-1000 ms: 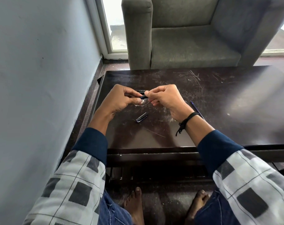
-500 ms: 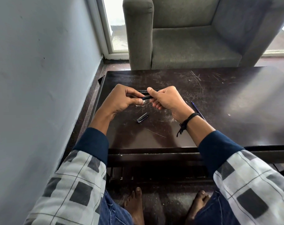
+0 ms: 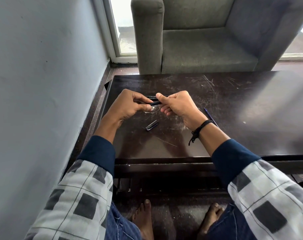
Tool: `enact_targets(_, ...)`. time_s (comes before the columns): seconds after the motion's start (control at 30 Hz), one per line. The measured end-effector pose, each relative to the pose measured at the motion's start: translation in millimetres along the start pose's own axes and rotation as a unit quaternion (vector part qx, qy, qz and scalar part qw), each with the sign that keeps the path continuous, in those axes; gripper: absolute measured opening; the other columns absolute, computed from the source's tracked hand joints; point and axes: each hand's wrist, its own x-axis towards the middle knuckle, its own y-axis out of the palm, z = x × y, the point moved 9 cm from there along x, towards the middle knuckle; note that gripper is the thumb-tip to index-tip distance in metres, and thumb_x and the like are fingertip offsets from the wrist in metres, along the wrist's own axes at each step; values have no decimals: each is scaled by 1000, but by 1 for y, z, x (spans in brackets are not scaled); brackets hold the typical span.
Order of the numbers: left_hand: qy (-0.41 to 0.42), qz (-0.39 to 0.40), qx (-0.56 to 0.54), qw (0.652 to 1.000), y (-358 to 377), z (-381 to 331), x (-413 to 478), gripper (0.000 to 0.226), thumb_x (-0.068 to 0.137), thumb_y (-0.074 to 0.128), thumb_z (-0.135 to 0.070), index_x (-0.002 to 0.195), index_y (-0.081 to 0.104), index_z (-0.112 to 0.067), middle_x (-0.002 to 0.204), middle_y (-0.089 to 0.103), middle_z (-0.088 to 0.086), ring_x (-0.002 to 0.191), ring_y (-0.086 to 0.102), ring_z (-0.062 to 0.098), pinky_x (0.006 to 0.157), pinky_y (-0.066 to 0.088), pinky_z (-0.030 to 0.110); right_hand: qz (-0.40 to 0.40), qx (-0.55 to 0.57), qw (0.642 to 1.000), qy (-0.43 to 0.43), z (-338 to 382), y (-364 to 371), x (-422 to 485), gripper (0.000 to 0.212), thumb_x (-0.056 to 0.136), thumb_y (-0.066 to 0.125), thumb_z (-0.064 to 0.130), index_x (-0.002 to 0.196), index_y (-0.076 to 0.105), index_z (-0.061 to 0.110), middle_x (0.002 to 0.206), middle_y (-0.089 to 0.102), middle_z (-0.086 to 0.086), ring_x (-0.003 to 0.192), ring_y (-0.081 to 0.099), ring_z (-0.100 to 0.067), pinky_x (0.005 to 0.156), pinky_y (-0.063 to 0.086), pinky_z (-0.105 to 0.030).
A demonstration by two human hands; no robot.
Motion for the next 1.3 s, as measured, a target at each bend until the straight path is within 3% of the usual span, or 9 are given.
enact_targets(0.2, -7, -4, 3, 1000, -1, 3, 0, 22, 75, 84, -8, 94, 81, -19, 79, 76, -4, 70, 64, -3, 70, 49, 14, 15, 20, 999, -20, 3, 0, 0, 16, 85, 78, 9, 83, 74, -6, 69, 70, -10, 65, 59, -18, 66, 53, -28)
enact_targets(0.37, -4, 4, 2, 1000, 1, 2, 1, 23, 75, 85, -8, 96, 81, -18, 82, 77, -1, 72, 65, -1, 71, 48, 15, 5, -10, 1000, -3, -1, 0, 1, 29, 91, 75, 23, 70, 71, 2, 56, 66, -1, 49, 53, -9, 49, 47, -18)
enact_targets(0.57, -8, -4, 4, 1000, -1, 4, 1, 23, 74, 85, -8, 95, 81, -19, 80, 76, -5, 69, 64, -3, 71, 47, 16, 8, 16, 1000, -17, 2, 0, 0, 28, 88, 77, 25, 85, 76, -3, 75, 75, -13, 62, 62, -14, 67, 56, -26)
enact_targets(0.67, -4, 5, 10, 1000, 1, 2, 1, 23, 75, 85, -9, 97, 80, -16, 79, 76, -4, 68, 62, -5, 69, 46, 13, 10, 20, 1000, -21, 1, 1, 2, 24, 89, 76, 14, 88, 73, -10, 70, 70, -12, 59, 58, -13, 63, 53, -26)
enact_targets(0.8, 8, 11, 14, 1000, 3, -1, 1, 24, 75, 84, -8, 97, 80, -16, 77, 74, -7, 64, 60, -9, 66, 43, 8, -5, -29, 1000, -4, -4, 2, 3, 42, 94, 70, 33, 77, 73, -5, 60, 67, -5, 49, 54, -10, 51, 49, -19)
enact_targets(0.9, 5, 3, 13, 1000, 1, 0, 1, 24, 74, 85, -11, 94, 80, -21, 80, 76, -6, 69, 64, -7, 71, 46, 11, -1, -18, 1000, 1, -4, 4, 2, 44, 93, 69, 39, 79, 74, -3, 65, 70, -10, 53, 58, -11, 54, 52, -20)
enact_targets(1.0, -3, -3, 14, 1000, -2, 1, 0, 23, 73, 86, -11, 92, 80, -23, 81, 76, -5, 69, 64, -5, 73, 47, 14, 15, 23, 1000, -9, -1, 4, 2, 30, 90, 76, 26, 88, 74, -4, 76, 73, -15, 59, 62, -11, 63, 56, -22)
enact_targets(1.1, -3, 1, 16, 1000, 0, 0, 0, 23, 74, 85, -11, 94, 80, -19, 81, 76, -3, 69, 64, -5, 72, 47, 14, 21, 40, 999, -7, -1, 4, 2, 18, 88, 76, 11, 85, 72, -6, 69, 69, -10, 55, 59, -9, 59, 54, -21)
enact_targets(1.3, 2, 1, 15, 1000, 1, -1, 0, 22, 74, 86, -12, 93, 80, -23, 82, 77, -6, 73, 65, -2, 78, 49, 19, 2, -16, 1000, 5, -3, 3, 0, 47, 93, 70, 39, 78, 73, -6, 59, 67, -6, 49, 55, -11, 49, 49, -18)
